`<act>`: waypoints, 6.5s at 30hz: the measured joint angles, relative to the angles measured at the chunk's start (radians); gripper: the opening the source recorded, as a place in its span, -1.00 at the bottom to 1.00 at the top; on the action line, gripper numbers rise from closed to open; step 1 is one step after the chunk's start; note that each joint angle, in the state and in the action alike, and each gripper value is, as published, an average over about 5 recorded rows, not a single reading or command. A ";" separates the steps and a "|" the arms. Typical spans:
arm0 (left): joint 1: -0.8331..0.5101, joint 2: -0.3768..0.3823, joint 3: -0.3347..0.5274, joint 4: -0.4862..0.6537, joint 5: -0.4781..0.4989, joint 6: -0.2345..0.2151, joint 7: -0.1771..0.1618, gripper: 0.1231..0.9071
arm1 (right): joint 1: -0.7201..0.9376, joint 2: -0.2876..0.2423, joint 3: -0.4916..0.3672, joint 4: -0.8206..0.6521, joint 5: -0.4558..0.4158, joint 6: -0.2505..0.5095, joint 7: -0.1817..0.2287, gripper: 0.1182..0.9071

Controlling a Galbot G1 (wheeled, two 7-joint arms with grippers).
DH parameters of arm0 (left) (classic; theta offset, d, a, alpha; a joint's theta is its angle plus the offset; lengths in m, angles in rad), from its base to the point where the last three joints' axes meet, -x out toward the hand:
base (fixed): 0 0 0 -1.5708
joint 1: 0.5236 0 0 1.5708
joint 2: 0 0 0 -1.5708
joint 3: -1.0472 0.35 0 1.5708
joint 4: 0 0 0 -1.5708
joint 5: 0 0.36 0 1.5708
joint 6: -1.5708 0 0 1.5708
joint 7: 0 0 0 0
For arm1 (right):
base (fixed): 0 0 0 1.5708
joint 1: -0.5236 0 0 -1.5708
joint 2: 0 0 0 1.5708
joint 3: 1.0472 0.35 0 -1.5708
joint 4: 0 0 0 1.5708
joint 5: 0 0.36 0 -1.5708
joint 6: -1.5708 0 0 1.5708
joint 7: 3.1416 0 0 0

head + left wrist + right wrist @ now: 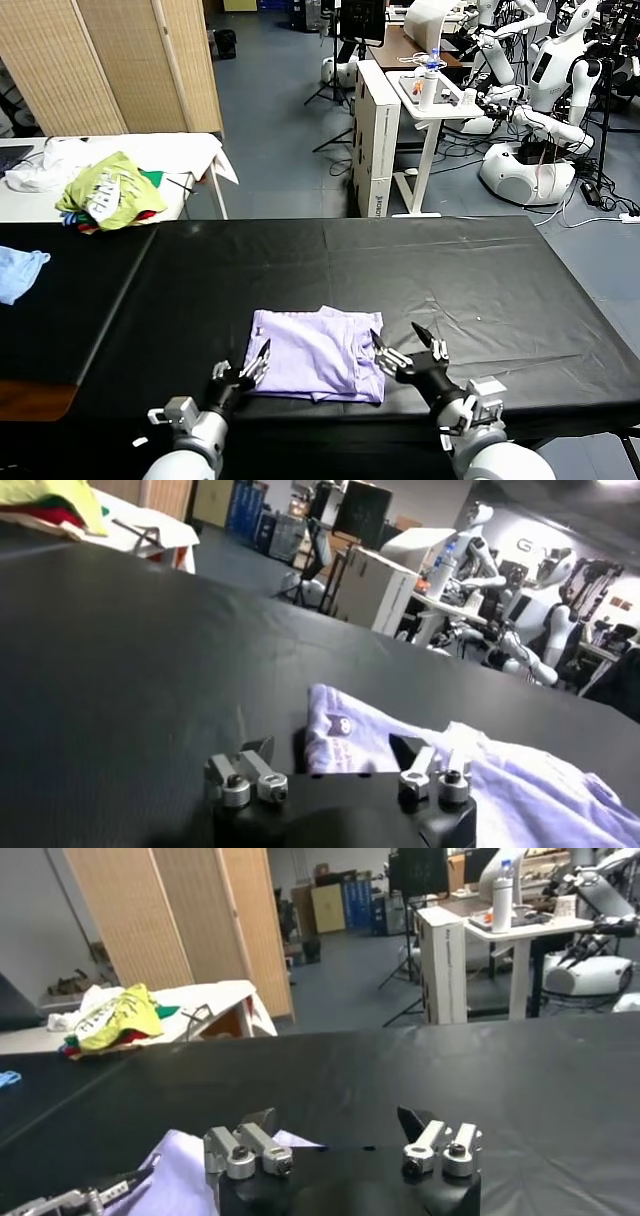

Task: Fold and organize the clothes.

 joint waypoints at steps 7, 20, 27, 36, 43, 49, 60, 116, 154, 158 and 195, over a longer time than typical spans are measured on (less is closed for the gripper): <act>0.000 -0.001 0.001 0.007 -0.002 -0.003 0.003 -0.51 | 0.005 0.002 -0.003 -0.001 -0.003 -0.001 -0.001 1.00; 0.021 0.056 -0.036 -0.042 0.104 0.007 -0.010 -0.88 | 0.004 0.006 0.021 -0.017 -0.015 -0.001 0.001 1.00; 0.061 0.203 -0.129 -0.119 0.173 -0.003 -0.006 -0.88 | 0.029 0.009 0.007 -0.052 -0.022 -0.002 -0.001 1.00; 0.199 0.428 -0.383 -0.169 0.057 -0.027 -0.005 -0.88 | 0.065 0.025 -0.028 -0.093 -0.029 -0.002 -0.001 1.00; 0.299 0.501 -0.554 -0.217 0.039 -0.011 -0.026 -0.88 | 0.075 0.032 -0.050 -0.115 -0.036 0.002 -0.002 1.00; 0.259 0.434 -0.469 -0.292 0.070 0.057 -0.081 -0.88 | 0.054 0.029 -0.040 -0.107 -0.040 0.002 -0.002 1.00; 0.150 0.228 -0.100 -0.398 -0.038 0.138 -0.155 -0.88 | 0.015 0.044 -0.027 -0.111 -0.064 0.003 -0.005 1.00; 0.050 0.118 0.013 -0.179 0.142 0.044 -0.103 1.00 | 0.253 0.100 -0.278 -0.295 0.174 -0.123 0.055 -0.91; 0.194 0.245 -0.039 -0.252 0.060 -0.119 -0.213 1.00 | -0.055 -0.063 0.041 -0.125 -0.240 0.260 -0.132 1.00; 0.265 0.275 -0.066 -0.295 0.056 -0.082 -0.238 1.00 | -0.126 -0.054 0.060 -0.110 -0.303 0.342 -0.089 1.00; 0.525 0.214 -0.108 -0.438 0.078 -0.045 -0.226 1.00 | -0.515 0.000 0.171 -0.120 -0.419 0.566 -0.148 1.00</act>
